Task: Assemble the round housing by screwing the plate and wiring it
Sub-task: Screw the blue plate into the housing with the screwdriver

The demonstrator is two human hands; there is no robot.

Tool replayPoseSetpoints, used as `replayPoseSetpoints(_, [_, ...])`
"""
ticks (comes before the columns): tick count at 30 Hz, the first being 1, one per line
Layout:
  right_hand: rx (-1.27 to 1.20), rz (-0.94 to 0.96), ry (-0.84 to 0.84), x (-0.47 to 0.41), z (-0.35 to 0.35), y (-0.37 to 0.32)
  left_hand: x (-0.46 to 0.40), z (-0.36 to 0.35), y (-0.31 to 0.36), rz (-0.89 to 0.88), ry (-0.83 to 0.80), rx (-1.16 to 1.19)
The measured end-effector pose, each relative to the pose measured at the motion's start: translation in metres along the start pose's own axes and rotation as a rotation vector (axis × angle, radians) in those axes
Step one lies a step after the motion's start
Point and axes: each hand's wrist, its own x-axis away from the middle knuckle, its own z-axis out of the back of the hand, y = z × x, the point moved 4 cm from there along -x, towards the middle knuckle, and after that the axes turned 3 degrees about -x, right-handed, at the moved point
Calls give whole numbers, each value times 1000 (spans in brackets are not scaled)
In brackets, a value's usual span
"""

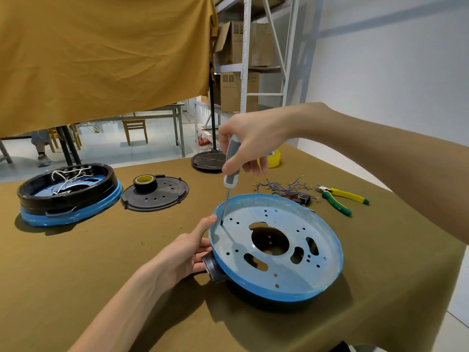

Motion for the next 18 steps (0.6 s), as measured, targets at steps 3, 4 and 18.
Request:
replayPoseSetpoints(3, [1,-9,-5,1,2,3,0,1,0,-4,4,1])
replayPoseSetpoints(4, [6,-13,13,1,1,4,0,1,0,-3,4,0])
replayPoseSetpoints(18, [41,-9,67,-4,0,3,-2,0,0,-1,26,6])
